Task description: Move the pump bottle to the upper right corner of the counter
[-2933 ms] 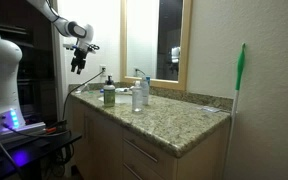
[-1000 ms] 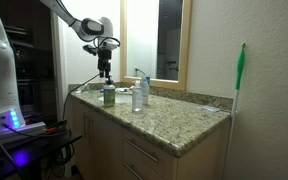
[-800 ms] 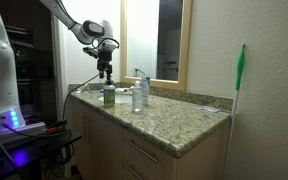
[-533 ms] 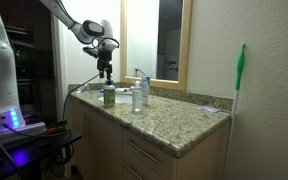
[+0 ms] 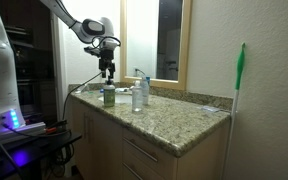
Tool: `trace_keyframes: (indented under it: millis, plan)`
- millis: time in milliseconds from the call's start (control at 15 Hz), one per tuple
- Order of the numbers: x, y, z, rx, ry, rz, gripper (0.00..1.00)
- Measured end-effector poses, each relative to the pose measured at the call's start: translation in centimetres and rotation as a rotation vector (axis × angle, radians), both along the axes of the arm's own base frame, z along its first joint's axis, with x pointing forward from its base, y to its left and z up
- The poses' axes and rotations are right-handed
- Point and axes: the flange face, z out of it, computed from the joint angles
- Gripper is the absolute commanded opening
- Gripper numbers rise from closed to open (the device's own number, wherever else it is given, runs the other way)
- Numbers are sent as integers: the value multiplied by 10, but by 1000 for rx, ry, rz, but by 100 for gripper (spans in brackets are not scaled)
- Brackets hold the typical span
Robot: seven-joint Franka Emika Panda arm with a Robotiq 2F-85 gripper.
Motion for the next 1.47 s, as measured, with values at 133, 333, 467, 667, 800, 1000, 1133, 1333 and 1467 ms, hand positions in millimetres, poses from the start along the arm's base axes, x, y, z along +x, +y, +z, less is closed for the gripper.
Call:
trace_keyframes:
  millis: [133, 333, 467, 667, 800, 1000, 1133, 1333, 1467]
  plan:
    - [1, 1, 0, 0, 0, 2, 66]
    - [1, 1, 0, -2, 1, 5, 45]
    - [1, 1, 0, -8, -1, 9, 32]
    - [4, 0, 3, -44, -6, 33, 11]
    - [8, 1, 4, -88, -6, 48, 0]
    - [12, 4, 5, -99, -9, 61, 4]
    - [15, 7, 6, -86, -29, 58, 4]
    - [33, 10, 30, -60, -136, 70, 4]
    - [52, 13, 73, -68, -243, 101, 4]
